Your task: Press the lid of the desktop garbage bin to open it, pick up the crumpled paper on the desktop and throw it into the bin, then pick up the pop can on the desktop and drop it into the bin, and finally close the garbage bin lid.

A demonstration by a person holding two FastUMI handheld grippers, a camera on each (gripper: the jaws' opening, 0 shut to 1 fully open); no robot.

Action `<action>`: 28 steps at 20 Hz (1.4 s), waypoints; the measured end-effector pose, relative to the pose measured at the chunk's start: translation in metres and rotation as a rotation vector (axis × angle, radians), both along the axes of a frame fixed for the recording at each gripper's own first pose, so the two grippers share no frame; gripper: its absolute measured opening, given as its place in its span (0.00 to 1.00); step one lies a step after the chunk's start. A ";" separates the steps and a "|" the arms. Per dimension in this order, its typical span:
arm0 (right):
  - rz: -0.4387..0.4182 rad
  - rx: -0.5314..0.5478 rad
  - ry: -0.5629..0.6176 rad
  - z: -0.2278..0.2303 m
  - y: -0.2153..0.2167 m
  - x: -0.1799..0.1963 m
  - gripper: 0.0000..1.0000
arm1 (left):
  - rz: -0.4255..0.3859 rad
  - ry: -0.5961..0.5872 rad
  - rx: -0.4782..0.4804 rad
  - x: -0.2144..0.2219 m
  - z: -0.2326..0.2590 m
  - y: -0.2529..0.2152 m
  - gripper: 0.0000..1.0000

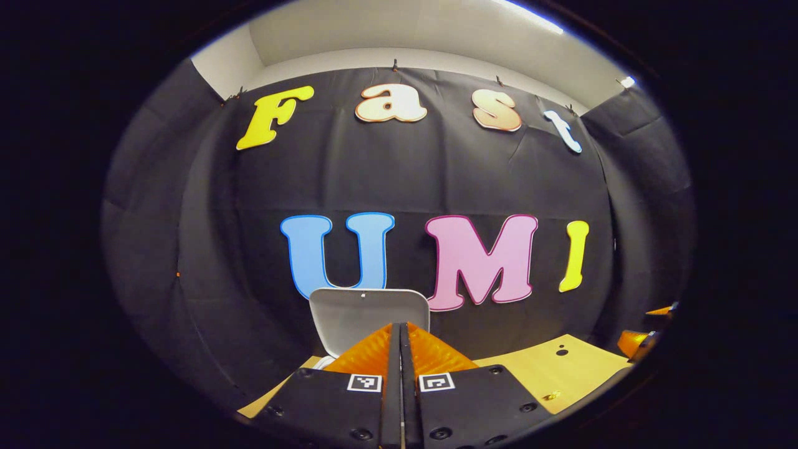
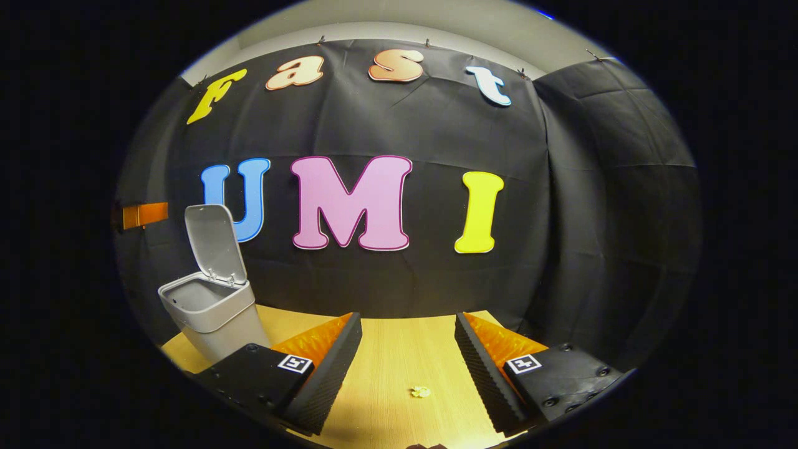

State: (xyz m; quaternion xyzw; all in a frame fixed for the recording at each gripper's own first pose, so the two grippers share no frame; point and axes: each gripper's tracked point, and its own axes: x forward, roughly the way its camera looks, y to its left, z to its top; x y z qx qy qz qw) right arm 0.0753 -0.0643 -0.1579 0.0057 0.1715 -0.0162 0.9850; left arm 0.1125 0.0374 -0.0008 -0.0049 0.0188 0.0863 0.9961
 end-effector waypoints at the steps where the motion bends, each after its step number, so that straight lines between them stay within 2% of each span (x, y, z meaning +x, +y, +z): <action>1: -0.002 -0.008 0.003 -0.001 0.001 -0.001 0.96 | -0.025 -0.005 -0.007 -0.005 0.002 -0.013 0.08; 4: -0.004 -0.019 0.013 -0.001 0.002 -0.005 0.96 | -0.064 -0.011 -0.010 -0.022 0.002 -0.044 0.13; 6: -0.005 -0.030 0.023 -0.003 0.003 -0.007 0.96 | -0.118 0.007 -0.024 -0.031 -0.007 -0.069 0.22; 8: -0.004 -0.036 0.033 -0.006 0.006 -0.008 0.96 | -0.184 0.043 -0.032 -0.034 -0.024 -0.090 0.50; 9: 0.000 -0.038 0.041 -0.010 0.008 -0.010 0.96 | -0.211 0.068 -0.030 -0.036 -0.033 -0.097 0.78; 11: 0.001 -0.049 0.058 -0.016 0.008 -0.009 0.96 | -0.219 0.085 -0.019 -0.035 -0.041 -0.097 0.98; 15: 0.017 -0.056 0.167 -0.051 0.004 -0.001 0.96 | -0.227 0.097 -0.046 -0.040 -0.049 -0.097 0.98; 19: 0.061 -0.039 0.385 -0.120 0.001 0.001 0.97 | -0.239 0.135 -0.083 -0.038 -0.064 -0.095 0.98; 22: 0.076 -0.030 0.589 -0.184 -0.004 -0.007 0.97 | -0.213 0.171 -0.090 -0.037 -0.078 -0.081 0.98; 26: 0.059 0.001 0.775 -0.253 -0.013 -0.003 0.98 | -0.151 0.220 -0.014 -0.033 -0.094 -0.053 0.98; 28: 0.061 -0.006 0.829 -0.275 -0.017 -0.002 0.98 | -0.132 0.233 0.028 -0.031 -0.095 -0.043 0.98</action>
